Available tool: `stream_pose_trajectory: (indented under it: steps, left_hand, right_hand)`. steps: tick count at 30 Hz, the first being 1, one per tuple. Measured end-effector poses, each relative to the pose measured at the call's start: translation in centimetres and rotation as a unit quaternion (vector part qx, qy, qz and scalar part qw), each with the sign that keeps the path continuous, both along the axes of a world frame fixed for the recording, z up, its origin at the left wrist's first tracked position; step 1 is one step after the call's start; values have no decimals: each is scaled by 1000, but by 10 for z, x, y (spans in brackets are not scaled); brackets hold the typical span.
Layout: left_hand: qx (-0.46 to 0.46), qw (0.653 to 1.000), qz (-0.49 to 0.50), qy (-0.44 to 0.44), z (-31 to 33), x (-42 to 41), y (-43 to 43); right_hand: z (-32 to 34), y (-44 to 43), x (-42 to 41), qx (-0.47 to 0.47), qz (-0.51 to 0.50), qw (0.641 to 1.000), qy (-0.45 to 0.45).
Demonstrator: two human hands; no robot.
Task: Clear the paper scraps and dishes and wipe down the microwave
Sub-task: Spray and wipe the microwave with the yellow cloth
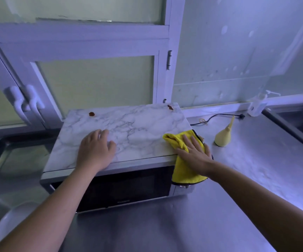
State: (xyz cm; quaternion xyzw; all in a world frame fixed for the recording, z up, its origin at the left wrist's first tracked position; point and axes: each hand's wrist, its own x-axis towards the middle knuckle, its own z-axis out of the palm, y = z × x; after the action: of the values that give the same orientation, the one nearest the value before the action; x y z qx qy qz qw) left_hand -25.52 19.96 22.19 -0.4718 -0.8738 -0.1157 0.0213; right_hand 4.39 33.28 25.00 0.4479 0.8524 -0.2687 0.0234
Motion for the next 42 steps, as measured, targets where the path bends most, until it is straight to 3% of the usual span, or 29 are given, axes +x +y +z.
stream_pose_trajectory:
  steps: [5, 9, 12, 17, 21, 29, 32, 42]
  left_hand:
    - [15, 1000, -3, 14, -4, -3, 2]
    - [7, 1000, 7, 8, -2, -2, 2]
    - [11, 1000, 5, 9, 0, 0, 2]
    - [-41, 998, -23, 47, -2, 2, 0]
    - [5, 1000, 8, 12, -1, 0, 3]
    - [-16, 1000, -3, 18, 2, 5, 0]
    - [13, 1000, 11, -23, 6, 3, -1]
    - [-8, 1000, 2, -22, 5, 4, -2]
  right_hand:
    - [11, 49, -51, -91, -226, 962, 121]
    - [13, 97, -87, -135, -290, 913, 255]
    - [11, 120, -118, -60, -305, 931, 190]
    - [1, 161, -166, 64, -191, 980, 9]
    - [-7, 190, -188, 129, -102, 983, -81]
    - [-5, 171, -171, 162, -29, 983, -82]
    - [-10, 141, -153, 160, -12, 984, -77]
    - [-16, 22, -78, 178, 87, 978, -59]
